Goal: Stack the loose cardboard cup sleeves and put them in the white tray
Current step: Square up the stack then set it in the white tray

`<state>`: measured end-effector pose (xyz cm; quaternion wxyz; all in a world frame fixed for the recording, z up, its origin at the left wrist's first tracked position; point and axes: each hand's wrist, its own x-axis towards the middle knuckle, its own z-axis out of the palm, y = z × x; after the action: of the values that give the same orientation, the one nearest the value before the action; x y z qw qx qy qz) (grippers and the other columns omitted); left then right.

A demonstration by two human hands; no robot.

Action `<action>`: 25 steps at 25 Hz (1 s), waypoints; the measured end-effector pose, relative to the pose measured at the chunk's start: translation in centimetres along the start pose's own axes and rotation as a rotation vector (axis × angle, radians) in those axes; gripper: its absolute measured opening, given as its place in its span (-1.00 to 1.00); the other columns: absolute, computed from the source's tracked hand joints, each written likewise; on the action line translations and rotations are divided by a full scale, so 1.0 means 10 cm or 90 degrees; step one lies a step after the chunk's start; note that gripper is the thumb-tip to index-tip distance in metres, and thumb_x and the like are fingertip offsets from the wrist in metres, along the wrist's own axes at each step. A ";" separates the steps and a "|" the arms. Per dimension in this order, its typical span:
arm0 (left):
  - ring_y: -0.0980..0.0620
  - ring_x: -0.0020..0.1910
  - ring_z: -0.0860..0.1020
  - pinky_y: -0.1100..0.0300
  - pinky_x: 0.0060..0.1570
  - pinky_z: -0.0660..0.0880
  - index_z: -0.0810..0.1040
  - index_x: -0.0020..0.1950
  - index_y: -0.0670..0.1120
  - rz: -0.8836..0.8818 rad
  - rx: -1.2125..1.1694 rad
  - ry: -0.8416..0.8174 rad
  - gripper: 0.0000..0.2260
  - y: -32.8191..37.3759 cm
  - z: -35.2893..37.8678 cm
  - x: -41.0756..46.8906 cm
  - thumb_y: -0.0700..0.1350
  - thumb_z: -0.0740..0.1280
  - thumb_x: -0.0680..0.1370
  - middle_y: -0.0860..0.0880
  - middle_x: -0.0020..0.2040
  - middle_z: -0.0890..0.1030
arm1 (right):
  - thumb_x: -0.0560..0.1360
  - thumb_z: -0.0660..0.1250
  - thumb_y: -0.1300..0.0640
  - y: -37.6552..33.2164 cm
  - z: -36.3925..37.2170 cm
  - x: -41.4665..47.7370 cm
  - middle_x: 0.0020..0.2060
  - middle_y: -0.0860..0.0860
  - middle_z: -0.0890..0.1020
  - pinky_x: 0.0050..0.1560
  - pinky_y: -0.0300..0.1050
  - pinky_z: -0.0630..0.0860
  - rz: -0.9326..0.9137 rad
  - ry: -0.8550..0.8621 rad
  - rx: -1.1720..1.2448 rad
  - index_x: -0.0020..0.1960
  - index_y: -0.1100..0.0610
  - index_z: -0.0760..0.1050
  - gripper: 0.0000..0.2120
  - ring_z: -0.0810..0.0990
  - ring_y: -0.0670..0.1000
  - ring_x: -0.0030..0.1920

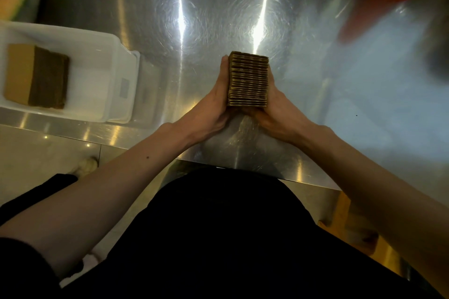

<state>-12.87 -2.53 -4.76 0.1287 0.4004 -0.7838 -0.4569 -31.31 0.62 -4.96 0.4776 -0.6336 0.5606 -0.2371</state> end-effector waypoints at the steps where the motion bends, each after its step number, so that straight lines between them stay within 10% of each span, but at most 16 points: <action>1: 0.04 0.45 0.33 0.30 0.44 0.23 -0.39 0.54 -0.22 0.003 -0.001 0.006 -0.12 0.00 0.00 0.01 -0.06 0.30 0.61 -0.23 0.60 0.09 | 0.55 0.34 0.09 -0.01 0.00 0.00 0.34 -0.15 0.27 0.17 -0.60 0.24 0.001 -0.001 0.002 0.54 0.18 0.01 -0.29 0.35 -0.44 0.19; 12: -0.04 0.55 0.22 0.03 0.54 0.14 -0.28 0.60 -0.02 -0.120 -0.066 -0.006 -0.32 -0.01 0.07 0.01 0.12 0.11 0.68 -0.13 0.62 0.11 | 0.57 0.31 0.07 0.01 -0.01 -0.05 0.31 -0.17 0.25 0.12 -0.66 0.20 0.014 0.006 0.014 0.55 0.16 -0.02 -0.29 0.27 -0.61 0.14; 19: -0.06 0.47 0.35 0.25 0.46 0.25 -0.16 0.61 -0.16 -0.060 0.001 0.021 -0.25 -0.01 -0.05 -0.01 -0.10 0.29 0.62 -0.19 0.58 0.23 | 0.51 0.41 0.06 -0.07 -0.04 0.01 0.35 -0.13 0.33 0.21 -0.57 0.23 -0.001 0.039 0.012 0.49 0.03 0.13 -0.34 0.32 -0.43 0.27; 25: -0.04 0.43 0.43 -0.04 0.43 0.35 0.09 0.61 -0.10 -0.069 -0.046 0.009 -0.27 0.10 -0.35 0.03 0.01 0.36 0.55 -0.10 0.47 0.44 | 0.52 0.37 -0.01 -0.29 -0.25 0.00 0.24 -0.26 0.41 0.20 -0.51 0.32 0.041 0.015 0.051 0.47 -0.02 0.19 -0.40 0.42 -0.42 0.17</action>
<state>-11.58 -4.59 -2.04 0.1235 0.4409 -0.7429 -0.4883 -31.98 -0.43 -1.38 0.5031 -0.5926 0.5768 -0.2512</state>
